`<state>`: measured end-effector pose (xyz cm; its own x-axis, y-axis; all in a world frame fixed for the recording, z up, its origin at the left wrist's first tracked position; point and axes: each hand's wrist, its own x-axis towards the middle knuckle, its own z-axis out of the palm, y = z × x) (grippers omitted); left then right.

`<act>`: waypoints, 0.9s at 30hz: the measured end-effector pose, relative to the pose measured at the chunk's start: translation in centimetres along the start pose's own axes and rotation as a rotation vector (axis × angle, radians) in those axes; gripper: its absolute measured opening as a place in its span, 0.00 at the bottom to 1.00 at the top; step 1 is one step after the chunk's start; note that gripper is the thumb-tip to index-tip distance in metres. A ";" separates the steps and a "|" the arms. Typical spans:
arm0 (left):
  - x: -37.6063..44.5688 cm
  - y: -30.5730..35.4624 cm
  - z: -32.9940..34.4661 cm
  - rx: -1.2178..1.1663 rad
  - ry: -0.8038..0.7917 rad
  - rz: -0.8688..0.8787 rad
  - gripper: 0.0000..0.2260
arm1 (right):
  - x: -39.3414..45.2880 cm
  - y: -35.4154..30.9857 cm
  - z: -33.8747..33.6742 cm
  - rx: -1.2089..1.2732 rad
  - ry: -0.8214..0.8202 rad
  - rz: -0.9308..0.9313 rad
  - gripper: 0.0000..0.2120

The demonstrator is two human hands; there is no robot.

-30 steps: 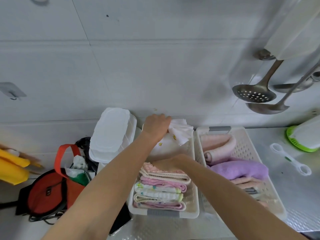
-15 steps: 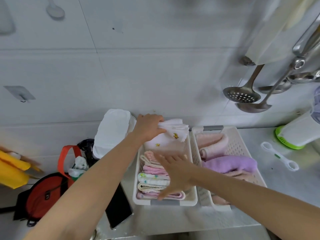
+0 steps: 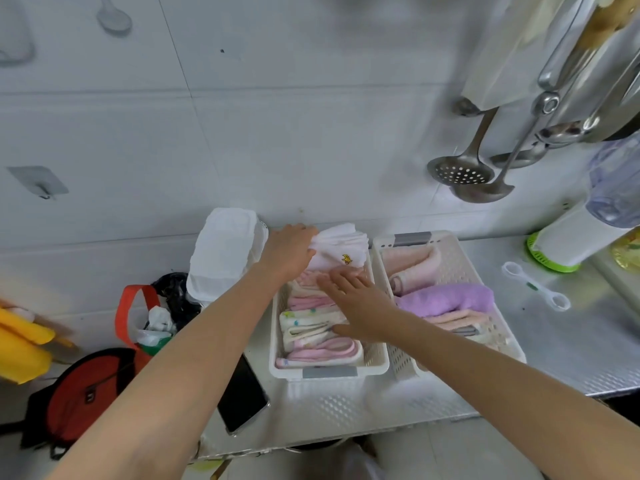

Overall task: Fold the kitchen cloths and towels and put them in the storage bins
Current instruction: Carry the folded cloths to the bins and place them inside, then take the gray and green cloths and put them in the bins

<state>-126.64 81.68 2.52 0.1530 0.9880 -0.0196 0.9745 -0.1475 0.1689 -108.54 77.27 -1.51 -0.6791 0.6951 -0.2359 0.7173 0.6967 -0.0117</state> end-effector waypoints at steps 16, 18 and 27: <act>-13.3 -2.4 -6.9 -0.120 -0.080 -0.358 0.16 | 2.1 -5.8 -10.8 0.333 0.170 -0.186 0.13; -18.6 -3.1 -7.4 -0.067 -0.052 -0.485 0.14 | 3.4 -9.0 -11.0 0.355 0.142 -0.321 0.12; -49.0 2.7 -4.5 -0.157 0.018 -1.291 0.10 | -3.8 -32.2 -7.7 0.198 -0.040 -0.986 0.10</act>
<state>-132.27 33.11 8.40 -0.8786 0.4125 -0.2405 0.3859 0.9101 0.1513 -130.29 53.56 7.24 -0.9805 -0.1847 -0.0664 -0.1463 0.9133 -0.3802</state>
